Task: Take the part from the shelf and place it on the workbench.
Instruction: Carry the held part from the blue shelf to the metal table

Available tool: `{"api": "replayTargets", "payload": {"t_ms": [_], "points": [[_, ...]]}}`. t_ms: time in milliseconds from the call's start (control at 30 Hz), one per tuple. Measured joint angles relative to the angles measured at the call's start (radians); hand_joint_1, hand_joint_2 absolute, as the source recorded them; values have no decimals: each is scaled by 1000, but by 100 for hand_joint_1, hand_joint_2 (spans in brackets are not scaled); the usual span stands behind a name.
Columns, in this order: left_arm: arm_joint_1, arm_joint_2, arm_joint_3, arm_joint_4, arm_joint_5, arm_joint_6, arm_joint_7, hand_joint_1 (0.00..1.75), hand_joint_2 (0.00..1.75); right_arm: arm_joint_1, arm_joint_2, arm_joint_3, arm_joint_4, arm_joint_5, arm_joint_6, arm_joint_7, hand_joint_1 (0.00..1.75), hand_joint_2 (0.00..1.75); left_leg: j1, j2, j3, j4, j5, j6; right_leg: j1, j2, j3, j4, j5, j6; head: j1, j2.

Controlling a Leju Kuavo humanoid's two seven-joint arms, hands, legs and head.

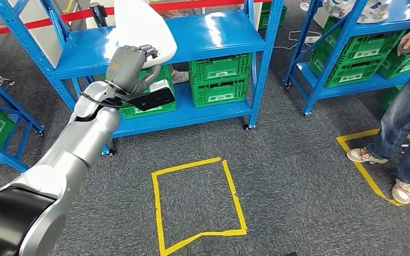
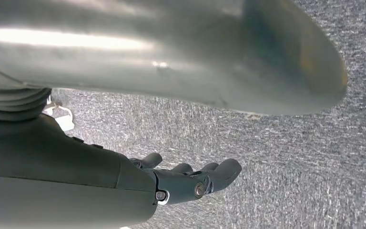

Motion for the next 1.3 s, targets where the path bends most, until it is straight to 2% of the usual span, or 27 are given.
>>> {"api": "replayTargets", "payload": {"t_ms": [133,200,267,333,367,400,433,500,567,600,667,700,733,767,833,867,900,933,967,1033,1067,1100,1167,1200,1233,1300], "points": [[1,6,0,6,0,0,1,175,175,0,1,-3,0,6,-6,-4,0,0,-2,-1,0,-3,2,3,0,-1,1,-4,2,5,0,0],[2,10,0,5,1,0,0,175,175,0,0,-3,0,11,-7,-6,0,0,5,0,8,-22,11,5,0,0,0,3,-10,11,1,0],[4,14,0,4,4,0,-1,175,175,1,-2,-3,0,16,-8,-10,0,0,14,-3,13,-37,21,6,-1,1,-29,72,-63,19,4,0],[11,22,0,4,10,-1,-2,175,175,2,-5,-2,0,25,-11,-15,0,0,16,-10,6,-36,24,7,-6,1,-83,198,-133,29,6,0],[17,26,0,3,12,-1,-3,175,175,2,-6,-2,0,29,-12,-17,0,0,17,-15,1,-33,25,5,-10,1,-101,243,-150,33,6,0],[24,32,0,3,15,-2,-4,175,175,2,-9,-2,0,32,-13,-18,0,0,19,-21,-5,-28,27,2,-13,1,-103,254,-148,37,7,0],[28,37,0,2,16,-2,-5,175,175,2,-11,-1,0,34,-14,-18,0,0,22,-28,-13,-22,29,-2,-17,2,-86,225,-128,41,7,0],[32,45,0,-1,18,-2,-7,175,175,2,-15,-1,0,36,-14,-18,0,0,29,-46,-34,-2,32,-16,-25,23,-23,107,-77,50,8,0],[32,50,0,-6,18,-2,-9,175,175,2,-16,0,0,37,-14,-19,0,0,30,-66,-52,16,35,-33,-25,46,6,41,-56,40,10,0],[32,52,0,-8,18,-3,-10,175,175,2,-16,0,0,37,-14,-19,0,0,28,-75,-55,17,39,-40,-22,48,2,43,-58,29,9,0],[33,59,0,-9,19,-3,-11,175,175,1,-17,1,0,38,-17,-23,0,0,29,-88,-59,9,50,-53,-21,31,0,43,-49,8,6,0],[34,65,0,-10,21,-3,-10,175,175,0,-17,1,0,38,-20,-28,0,0,29,-82,-62,11,47,-57,-21,22,0,42,-44,-1,4,0],[36,72,0,-12,23,-2,-9,175,175,-2,-17,2,0,40,-22,-35,0,0,29,-69,-72,32,29,-60,-21,14,-1,40,-37,-10,-1,0],[40,80,0,-14,26,-2,-7,175,175,-2,-17,3,0,42,-24,-43,0,0,28,-51,-88,76,-3,-62,-21,5,-3,38,-32,-16,-6,0],[53,94,0,-22,32,1,-5,175,175,0,-17,4,0,44,-22,-59,0,0,26,-22,-132,213,-88,-64,-15,-10,-8,37,-26,-23,-13,0],[63,101,0,-26,33,3,-5,175,175,0,-17,5,0,42,-20,-65,0,0,26,-17,-147,274,-117,-63,-12,-19,-10,37,-25,-24,-14,0],[75,107,0,-29,34,4,-7,175,175,0,-17,5,0,41,-17,-67,0,0,25,-15,-148,304,-130,-59,-9,-28,-11,38,-24,-25,-15,0],[86,112,0,-31,34,3,-9,175,175,0,-17,5,0,39,-14,-67,0,0,23,-13,-130,296,-127,-53,-6,-39,-11,38,-24,-25,-15,0],[92,115,0,-33,33,3,-10,175,175,-1,-17,5,0,37,-12,-64,0,0,19,-7,-94,251,-110,-44,-3,-50,-11,38,-25,-25,-16,0],[89,114,0,-37,30,0,-11,175,175,-1,-15,5,0,33,-17,-58,0,0,2,30,-11,121,-84,-20,5,-73,-11,37,-27,-24,-17,0],[83,108,0,-37,28,-2,-9,175,175,-1,-14,5,0,29,-23,-57,0,0,-5,45,15,76,-80,-11,8,-86,-11,36,-28,-22,-17,0],[76,102,0,-36,26,-5,-5,175,175,-1,-13,5,0,24,-29,-56,0,0,-11,52,28,53,-81,-4,10,-99,-11,35,-29,-19,-16,0],[68,93,0,-31,21,-10,4,175,175,-3,-12,4,0,17,-37,-58,0,0,-12,32,31,44,-78,1,12,-121,-5,29,-32,-11,-15,0],[67,89,0,-29,18,-12,7,175,175,-5,-12,4,0,16,-38,-59,0,0,-8,20,34,36,-74,4,11,-113,-3,31,-36,-5,-14,0],[65,83,0,-27,15,-12,11,175,175,-7,-12,4,0,16,-38,-61,0,0,-4,11,37,29,-70,8,10,-91,-8,45,-48,-1,-13,0],[59,68,-1,-22,12,-12,17,175,175,-7,-13,4,0,16,-38,-64,0,0,2,-8,38,20,-63,16,5,-30,-49,131,-96,8,-10,0]]}}
